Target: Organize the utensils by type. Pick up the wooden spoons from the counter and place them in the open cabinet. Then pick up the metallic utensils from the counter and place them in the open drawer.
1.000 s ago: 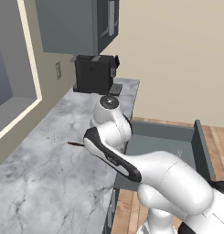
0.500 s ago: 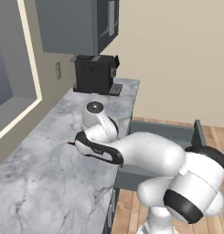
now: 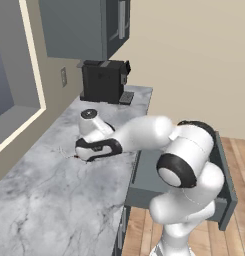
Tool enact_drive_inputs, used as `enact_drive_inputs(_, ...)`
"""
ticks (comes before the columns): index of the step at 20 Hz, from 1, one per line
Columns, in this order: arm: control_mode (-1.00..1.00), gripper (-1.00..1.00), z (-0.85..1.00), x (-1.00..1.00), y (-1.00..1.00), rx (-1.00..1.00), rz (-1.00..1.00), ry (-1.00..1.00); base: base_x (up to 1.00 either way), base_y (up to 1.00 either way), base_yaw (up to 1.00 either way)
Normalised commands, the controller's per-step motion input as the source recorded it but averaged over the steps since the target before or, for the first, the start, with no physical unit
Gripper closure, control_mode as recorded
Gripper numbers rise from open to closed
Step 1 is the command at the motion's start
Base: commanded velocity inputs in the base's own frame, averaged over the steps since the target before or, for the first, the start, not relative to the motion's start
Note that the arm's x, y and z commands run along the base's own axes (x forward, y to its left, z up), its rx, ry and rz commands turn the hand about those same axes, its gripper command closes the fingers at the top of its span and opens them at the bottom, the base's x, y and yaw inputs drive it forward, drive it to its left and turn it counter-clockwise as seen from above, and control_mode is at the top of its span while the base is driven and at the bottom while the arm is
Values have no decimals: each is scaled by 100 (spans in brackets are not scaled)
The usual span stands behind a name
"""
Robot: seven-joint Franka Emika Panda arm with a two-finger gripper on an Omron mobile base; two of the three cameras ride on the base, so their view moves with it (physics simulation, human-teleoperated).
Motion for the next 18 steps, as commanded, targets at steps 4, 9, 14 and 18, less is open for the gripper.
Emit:
enact_drive_inputs(4, -100, -100, -47, 47, 24, -6, 0, 2, 0, 0, 0)
enact_drive_inputs(9, -100, -100, -44, 43, 16, -3, 0, 1, 0, 0, 0)
enact_drive_inputs(14, -100, -100, -44, 49, 5, -2, 0, 5, 0, 0, 0)
enact_drive_inputs(18, -100, -100, -45, 52, 7, -5, 0, 8, 0, 0, 0)
